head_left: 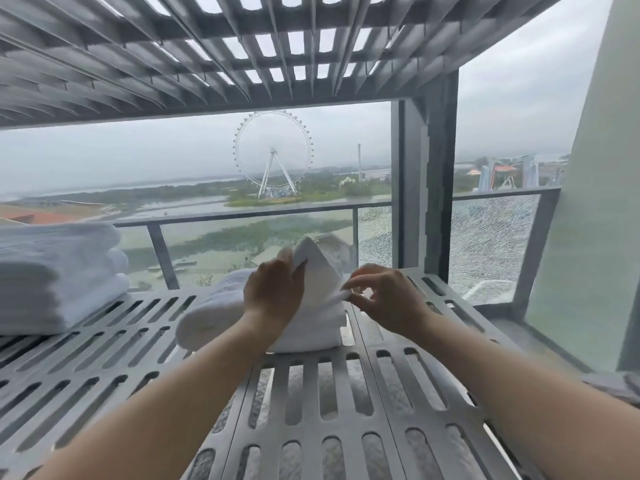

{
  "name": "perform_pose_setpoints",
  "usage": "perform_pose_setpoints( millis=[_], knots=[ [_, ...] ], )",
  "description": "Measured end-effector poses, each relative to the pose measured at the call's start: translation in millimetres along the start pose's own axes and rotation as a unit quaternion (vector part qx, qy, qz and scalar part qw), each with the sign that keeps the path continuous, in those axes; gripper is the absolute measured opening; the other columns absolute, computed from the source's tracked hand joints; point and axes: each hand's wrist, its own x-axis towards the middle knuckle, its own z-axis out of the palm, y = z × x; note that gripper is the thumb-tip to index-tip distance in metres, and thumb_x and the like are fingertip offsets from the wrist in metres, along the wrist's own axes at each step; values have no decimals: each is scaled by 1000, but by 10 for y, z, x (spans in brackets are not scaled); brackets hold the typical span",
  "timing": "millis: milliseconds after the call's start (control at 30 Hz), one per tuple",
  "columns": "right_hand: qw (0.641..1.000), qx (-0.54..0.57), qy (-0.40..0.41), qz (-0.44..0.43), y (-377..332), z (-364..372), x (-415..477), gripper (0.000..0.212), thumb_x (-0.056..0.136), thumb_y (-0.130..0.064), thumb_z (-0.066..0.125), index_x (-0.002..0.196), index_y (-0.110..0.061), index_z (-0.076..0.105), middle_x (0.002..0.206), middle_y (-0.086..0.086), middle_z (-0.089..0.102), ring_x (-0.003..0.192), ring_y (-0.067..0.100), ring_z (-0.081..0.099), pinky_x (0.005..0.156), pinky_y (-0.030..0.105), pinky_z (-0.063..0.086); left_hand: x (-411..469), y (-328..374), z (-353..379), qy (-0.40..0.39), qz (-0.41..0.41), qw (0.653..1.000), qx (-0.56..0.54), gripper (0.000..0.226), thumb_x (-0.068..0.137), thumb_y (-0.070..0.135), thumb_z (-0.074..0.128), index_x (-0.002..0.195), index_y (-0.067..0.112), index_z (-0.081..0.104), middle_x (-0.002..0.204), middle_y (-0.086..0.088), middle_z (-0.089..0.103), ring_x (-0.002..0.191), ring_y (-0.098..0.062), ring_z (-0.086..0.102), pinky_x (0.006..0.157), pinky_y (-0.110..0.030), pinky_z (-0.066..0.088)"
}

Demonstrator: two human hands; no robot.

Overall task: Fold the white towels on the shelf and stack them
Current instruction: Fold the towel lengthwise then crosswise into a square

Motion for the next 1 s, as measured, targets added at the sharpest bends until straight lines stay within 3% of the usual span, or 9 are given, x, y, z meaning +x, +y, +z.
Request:
perform_pose_setpoints(
  millis=[167, 300, 367, 433, 500, 633, 800, 900, 1000],
  knots=[
    [998, -13, 61, -22, -51, -9, 76, 16, 80, -31, 70, 94, -23, 73, 106, 1, 58, 81, 12, 58, 64, 33, 53, 6, 171, 50, -95, 58, 994, -5, 27, 94, 41, 40, 91, 15, 49, 85, -12, 63, 81, -35, 60, 62, -32, 36],
    [997, 0, 79, -14, -16, -28, 42, 13, 75, -25, 76, 86, -20, 74, 114, 7, 54, 100, 20, 55, 81, 31, 46, -28, 175, 61, -147, 101, 983, -35, 14, 94, 35, 41, 86, 24, 37, 85, -6, 58, 82, -33, 59, 63, -31, 33],
    [997, 14, 66, -22, -39, -37, 58, 13, 75, -25, 75, 88, -20, 74, 117, 6, 56, 105, 18, 53, 90, 31, 42, -26, 126, 14, -183, 128, 973, -53, 20, 91, 39, 40, 96, 20, 40, 95, -11, 61, 84, -32, 58, 65, -31, 33],
    [997, 27, 67, -27, -89, -35, 113, 15, 77, -26, 74, 90, -20, 75, 118, 4, 58, 108, 17, 53, 93, 31, 41, -35, 89, -31, -205, 167, 964, -26, 44, 85, 47, 47, 118, 19, 38, 102, -8, 61, 84, -26, 58, 66, -32, 39],
    [996, 42, 77, -28, -133, -29, 171, 16, 75, -27, 75, 90, -19, 75, 117, 3, 61, 104, 17, 56, 90, 32, 45, -46, 77, -22, -163, 185, 968, 57, 53, 81, 40, 54, 125, 24, 31, 106, -5, 62, 87, -26, 61, 67, -34, 48],
    [994, 76, 85, 3, -73, -19, 164, 30, 67, -30, 81, 92, -16, 72, 114, 6, 59, 97, 15, 57, 79, 29, 52, 14, 58, 6, -82, 41, 996, 13, 36, 82, 16, 47, 118, 13, 42, 99, -13, 64, 81, -32, 59, 66, -33, 45],
    [995, 59, 42, 75, 58, 32, 75, 40, 71, -27, 78, 103, -14, 59, 114, 6, 56, 90, 12, 57, 73, 19, 53, 126, -135, -90, -16, -73, 992, -98, 42, 81, 12, 49, 122, 8, 41, 97, -18, 62, 73, -28, 49, 65, -30, 36],
    [994, 51, -9, 99, 8, 64, 82, 50, 73, -30, 76, 114, -13, 54, 120, 6, 56, 92, 14, 60, 79, 30, 55, 217, -290, -198, 13, -106, 985, -137, 37, 83, 11, 51, 118, 3, 43, 100, -22, 61, 76, -28, 49, 66, -30, 35],
    [989, 72, 12, 130, -146, 62, 187, 66, 72, -35, 76, 126, -12, 44, 123, 4, 53, 95, 13, 59, 80, 29, 53, 221, -366, -269, -29, -74, 985, -153, 37, 83, 9, 50, 120, 4, 46, 106, -17, 60, 82, -23, 48, 69, -30, 36]
  ],
)
